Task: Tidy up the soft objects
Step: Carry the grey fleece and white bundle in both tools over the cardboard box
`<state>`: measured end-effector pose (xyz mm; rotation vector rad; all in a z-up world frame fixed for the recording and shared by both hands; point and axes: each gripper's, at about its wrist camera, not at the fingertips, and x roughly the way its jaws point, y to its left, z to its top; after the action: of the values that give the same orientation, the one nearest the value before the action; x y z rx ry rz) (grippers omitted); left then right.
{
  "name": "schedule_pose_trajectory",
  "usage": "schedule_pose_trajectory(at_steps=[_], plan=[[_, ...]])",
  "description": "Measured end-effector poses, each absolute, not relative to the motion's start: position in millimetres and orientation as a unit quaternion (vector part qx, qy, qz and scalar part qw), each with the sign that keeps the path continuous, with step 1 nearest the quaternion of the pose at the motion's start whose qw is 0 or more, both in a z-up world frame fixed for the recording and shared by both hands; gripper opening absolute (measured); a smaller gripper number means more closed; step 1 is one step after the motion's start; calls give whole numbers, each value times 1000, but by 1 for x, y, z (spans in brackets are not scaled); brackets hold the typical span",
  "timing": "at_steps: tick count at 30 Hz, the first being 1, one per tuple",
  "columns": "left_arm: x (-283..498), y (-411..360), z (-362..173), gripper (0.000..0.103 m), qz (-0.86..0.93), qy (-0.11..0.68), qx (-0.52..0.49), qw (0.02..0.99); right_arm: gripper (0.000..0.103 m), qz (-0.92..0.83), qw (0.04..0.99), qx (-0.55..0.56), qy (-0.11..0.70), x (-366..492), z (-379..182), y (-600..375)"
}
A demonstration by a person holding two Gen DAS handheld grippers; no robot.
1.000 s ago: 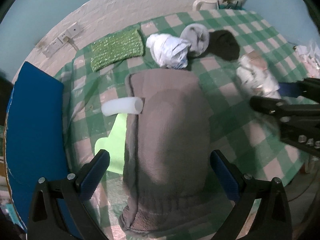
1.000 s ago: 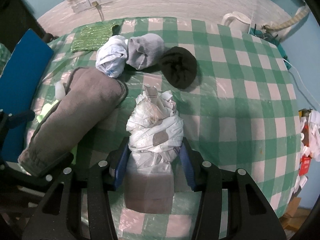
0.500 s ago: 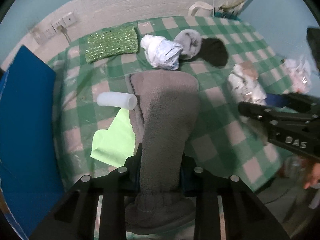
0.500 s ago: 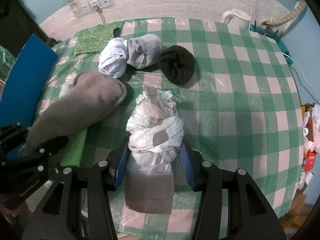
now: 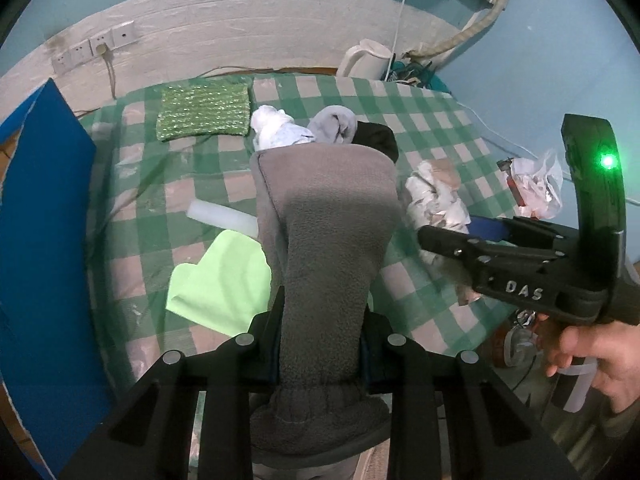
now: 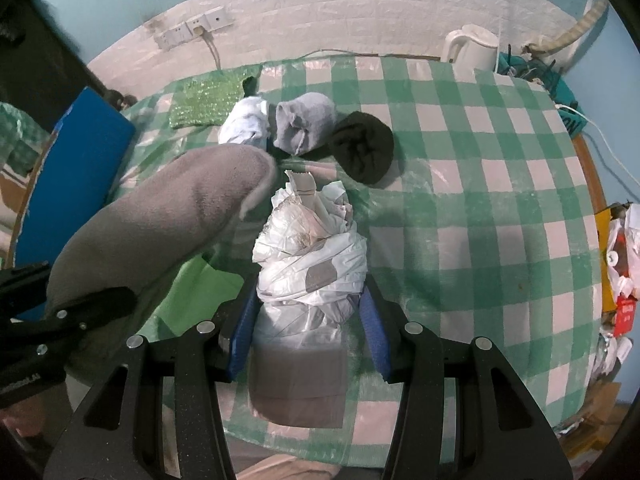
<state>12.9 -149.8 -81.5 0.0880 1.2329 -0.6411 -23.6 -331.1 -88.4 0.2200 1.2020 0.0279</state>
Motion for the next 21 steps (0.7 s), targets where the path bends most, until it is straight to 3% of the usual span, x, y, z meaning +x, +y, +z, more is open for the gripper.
schedule_pose_trajectory(at_steps=[21], plan=[[8,-101,-25,28,-278,519,20,808,48,33,838,100,536,-21,-43,-310]])
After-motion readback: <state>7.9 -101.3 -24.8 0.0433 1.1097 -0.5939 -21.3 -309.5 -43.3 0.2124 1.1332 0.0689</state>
